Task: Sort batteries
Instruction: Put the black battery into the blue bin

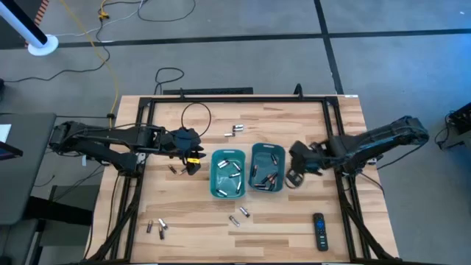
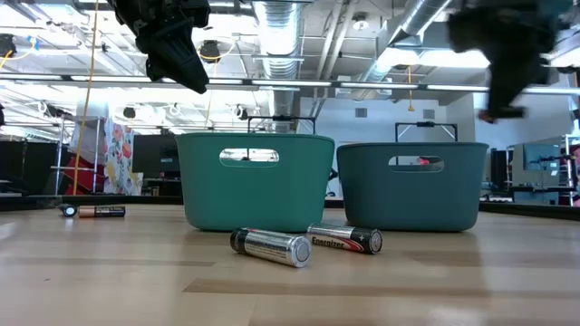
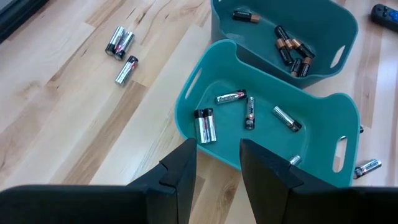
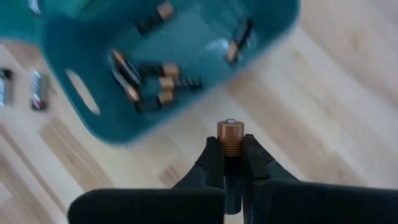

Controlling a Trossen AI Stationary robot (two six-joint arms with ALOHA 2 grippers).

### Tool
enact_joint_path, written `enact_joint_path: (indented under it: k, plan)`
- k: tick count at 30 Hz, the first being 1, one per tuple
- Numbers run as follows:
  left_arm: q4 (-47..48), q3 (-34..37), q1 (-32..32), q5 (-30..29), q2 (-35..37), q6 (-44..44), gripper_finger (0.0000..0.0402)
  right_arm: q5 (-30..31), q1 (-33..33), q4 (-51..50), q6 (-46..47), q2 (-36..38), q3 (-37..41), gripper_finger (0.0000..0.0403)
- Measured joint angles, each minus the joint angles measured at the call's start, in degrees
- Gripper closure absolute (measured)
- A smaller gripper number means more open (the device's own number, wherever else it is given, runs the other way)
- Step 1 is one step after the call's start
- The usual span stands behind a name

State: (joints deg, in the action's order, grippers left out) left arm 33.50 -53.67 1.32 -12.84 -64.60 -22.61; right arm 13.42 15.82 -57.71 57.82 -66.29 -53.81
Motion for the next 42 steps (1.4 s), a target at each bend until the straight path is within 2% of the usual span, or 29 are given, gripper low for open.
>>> enact_joint_path:
  k: [4, 11, 15, 23, 31, 42]
  plan:
    - [0.0, 0.0, 0.0, 0.0, 0.0, 0.0, 0.0283, -0.2, -5.5, 3.5, -9.1, -5.9, -5.1, 0.0391]
    - [0.0, 0.0, 0.0, 0.0, 0.0, 0.0, 0.0283, -7.7, -10.4, 12.2, -20.2, -19.0, -9.2, 0.0391]
    - [0.1, 0.0, 0.0, 0.0, 0.0, 0.0, 0.0283, -10.7, -11.1, 15.2, -21.9, -25.6, -9.3, 0.0391]
    - [0.2, 0.0, 0.0, 0.0, 0.0, 0.9, 0.0283, -11.7, -11.4, 20.2, -21.8, -34.7, -9.3, 0.0391]
    - [0.2, 0.0, 0.0, 0.0, 0.0, 1.0, 0.0283, -11.6, -12.2, 20.1, -23.0, -39.3, -9.6, 0.0385]
    - [0.2, 0.0, 0.0, 0.0, 0.0, 1.0, 0.0283, -12.0, -12.1, 19.0, -33.7, -39.7, -9.5, 0.0384]
